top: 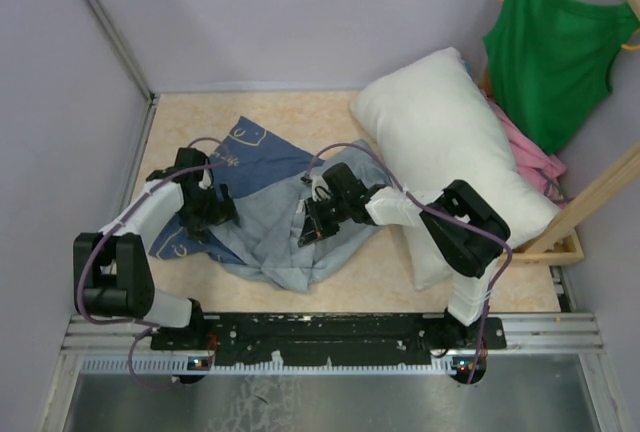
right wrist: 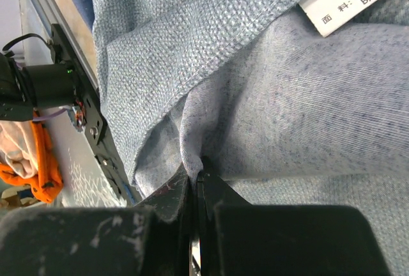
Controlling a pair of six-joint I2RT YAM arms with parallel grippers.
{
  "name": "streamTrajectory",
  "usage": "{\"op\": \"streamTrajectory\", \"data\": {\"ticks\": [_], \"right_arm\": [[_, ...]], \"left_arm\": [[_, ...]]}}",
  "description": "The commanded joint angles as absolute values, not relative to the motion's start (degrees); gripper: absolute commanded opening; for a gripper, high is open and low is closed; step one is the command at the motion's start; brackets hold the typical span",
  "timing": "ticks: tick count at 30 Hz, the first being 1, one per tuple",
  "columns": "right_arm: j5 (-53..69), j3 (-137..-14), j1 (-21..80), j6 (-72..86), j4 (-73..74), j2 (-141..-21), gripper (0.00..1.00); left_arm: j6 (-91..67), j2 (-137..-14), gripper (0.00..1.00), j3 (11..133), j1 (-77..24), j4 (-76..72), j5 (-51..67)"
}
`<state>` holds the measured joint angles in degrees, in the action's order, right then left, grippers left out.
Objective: Remove the pillowcase from the pillow
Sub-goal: Adjust the pillowcase at the center of the board.
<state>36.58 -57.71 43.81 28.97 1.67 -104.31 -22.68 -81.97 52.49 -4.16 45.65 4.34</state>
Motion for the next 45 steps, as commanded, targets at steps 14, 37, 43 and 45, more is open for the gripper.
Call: {"op": "streamTrajectory", "data": {"ticks": [14, 37, 43, 45], "right_arm": [[38.08, -59.53, 43.86, 28.57, -1.14, -104.43, 0.00], [36.47, -64.87, 46.29, 27.37, 0.22, -106.51, 0.13], [36.21, -64.94, 46.32, 26.55, 0.91, -106.41, 0.18], [36.13, -64.87, 46.32, 26.47, 0.90, -106.37, 0.19]], "left_arm": [[-28.47, -83.89, 0.83, 53.18, -4.57, 29.71, 9.35], [-18.87, -77.93, 0.67, 66.98, -4.46, 33.95, 11.58], [-21.40, -79.36, 0.80, 61.70, -4.44, 31.72, 17.42], [-22.22, -80.63, 0.80, 61.34, -4.42, 34.35, 15.69]]}}
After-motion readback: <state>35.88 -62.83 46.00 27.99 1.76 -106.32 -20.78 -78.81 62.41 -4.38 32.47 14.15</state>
